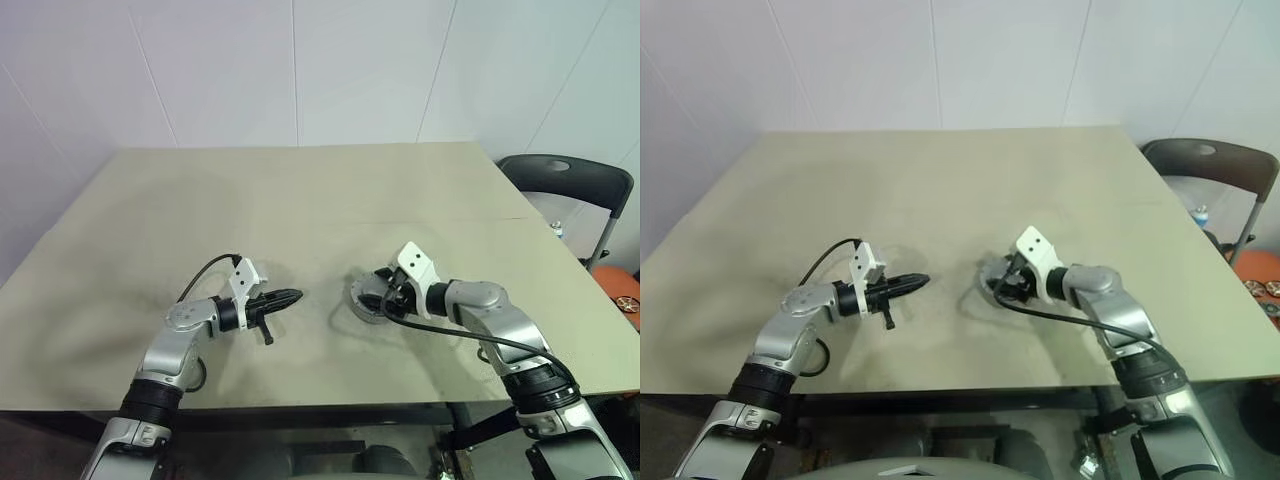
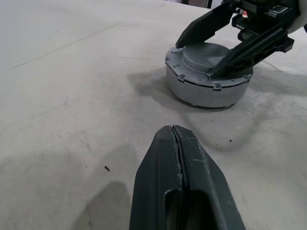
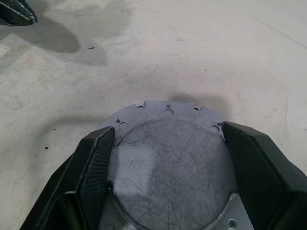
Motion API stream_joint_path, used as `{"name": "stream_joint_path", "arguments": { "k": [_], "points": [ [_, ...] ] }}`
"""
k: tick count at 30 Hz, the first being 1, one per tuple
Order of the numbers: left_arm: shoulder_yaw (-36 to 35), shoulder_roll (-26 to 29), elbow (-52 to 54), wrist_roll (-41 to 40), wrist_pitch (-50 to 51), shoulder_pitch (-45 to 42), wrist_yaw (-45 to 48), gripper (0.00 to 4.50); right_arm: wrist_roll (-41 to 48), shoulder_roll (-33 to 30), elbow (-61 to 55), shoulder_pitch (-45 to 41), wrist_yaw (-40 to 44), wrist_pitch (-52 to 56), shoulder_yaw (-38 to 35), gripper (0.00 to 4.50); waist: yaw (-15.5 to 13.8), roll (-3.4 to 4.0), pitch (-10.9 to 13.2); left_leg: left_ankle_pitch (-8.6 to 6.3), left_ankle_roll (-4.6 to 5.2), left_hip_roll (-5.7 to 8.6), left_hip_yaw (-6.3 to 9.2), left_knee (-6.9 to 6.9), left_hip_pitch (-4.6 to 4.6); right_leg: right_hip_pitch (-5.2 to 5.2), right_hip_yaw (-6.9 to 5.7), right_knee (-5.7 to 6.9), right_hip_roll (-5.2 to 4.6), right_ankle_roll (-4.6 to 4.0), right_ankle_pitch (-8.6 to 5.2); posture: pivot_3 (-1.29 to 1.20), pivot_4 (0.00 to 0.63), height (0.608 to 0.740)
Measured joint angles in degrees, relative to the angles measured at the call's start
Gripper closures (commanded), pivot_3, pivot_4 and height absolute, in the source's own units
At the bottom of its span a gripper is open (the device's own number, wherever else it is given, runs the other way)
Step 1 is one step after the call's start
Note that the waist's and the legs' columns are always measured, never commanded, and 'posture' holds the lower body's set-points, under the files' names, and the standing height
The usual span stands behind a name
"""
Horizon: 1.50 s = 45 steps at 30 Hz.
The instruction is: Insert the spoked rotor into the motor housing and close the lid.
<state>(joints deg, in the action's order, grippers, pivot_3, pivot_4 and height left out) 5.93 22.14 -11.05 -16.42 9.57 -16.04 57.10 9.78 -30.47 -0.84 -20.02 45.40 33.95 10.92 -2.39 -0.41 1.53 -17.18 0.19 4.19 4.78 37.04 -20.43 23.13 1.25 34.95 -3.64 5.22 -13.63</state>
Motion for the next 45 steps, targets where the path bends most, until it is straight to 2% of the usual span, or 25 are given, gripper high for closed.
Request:
{"name": "stream_joint_path", "arguments": {
  "k": [14,18,23,26,38,45],
  "points": [
    [-0.01,0.02,0.0,0.0,-0.03,0.0,-0.35,4.5,0.01,-1.73,0.44,-0.07,3.55,-0.17,0.25,1.29,-0.18,-0.1,-0.41,-0.17,0.09,0.02,0.01,0.01,0.02,-0.05,0.0,-0.09,0.0,-0.02,-0.02,0.0,0.0,0.74],
    [-0.02,0.05,0.0,0.0,-0.03,0.01,-0.53,4.5,0.1,-2.14,2.22,0.08,5.39,-2.07,0.24,1.29,-0.18,-0.02,-0.85,-0.25,0.17,0.0,0.05,0.0,0.08,-0.16,-0.02,-0.55,0.03,-0.02,-0.02,0.0,0.0,0.74],
    [-0.11,0.38,-0.03,0.0,-0.08,0.01,-0.75,4.5,4.78,-1.28,2.25,3.82,9.84,-3.41,-2.16,1.29,0.06,-0.25,-1.27,-0.41,0.25,-0.02,0.08,-0.01,0.12,-0.46,-0.02,-0.73,0.05,-0.01,-0.01,0.0,0.0,0.74],
    [-0.07,0.34,-0.09,0.01,-0.09,-0.03,-0.78,4.5,6.79,-0.45,2.11,4.69,10.22,-3.61,-3.49,1.29,0.27,-0.16,-1.23,-0.41,0.24,-0.04,-0.02,-0.01,0.07,-0.34,0.08,-0.67,0.06,-0.01,-0.01,0.0,0.0,0.74],
    [-0.04,0.37,-0.2,0.1,-0.13,-0.14,-0.84,4.5,4.96,3.36,5.77,3.47,8.43,-9.01,-3.99,1.29,0.98,0.02,-1.1,-0.33,0.09,-0.08,-0.07,0.19,0.16,-0.25,0.14,-0.27,0.11,-0.22,-0.09,0.0,0.0,0.74],
    [-0.05,0.38,-0.21,0.17,-0.15,-0.14,-0.95,4.5,9.96,2.29,0.22,2.96,13.48,-6.41,-4.59,1.29,1.34,0.24,-0.7,-0.25,-0.01,-0.07,-0.08,0.16,0.0,0.23,0.15,0.18,0.13,-0.06,0.0,0.0,0.0,0.74]
  ]
}}
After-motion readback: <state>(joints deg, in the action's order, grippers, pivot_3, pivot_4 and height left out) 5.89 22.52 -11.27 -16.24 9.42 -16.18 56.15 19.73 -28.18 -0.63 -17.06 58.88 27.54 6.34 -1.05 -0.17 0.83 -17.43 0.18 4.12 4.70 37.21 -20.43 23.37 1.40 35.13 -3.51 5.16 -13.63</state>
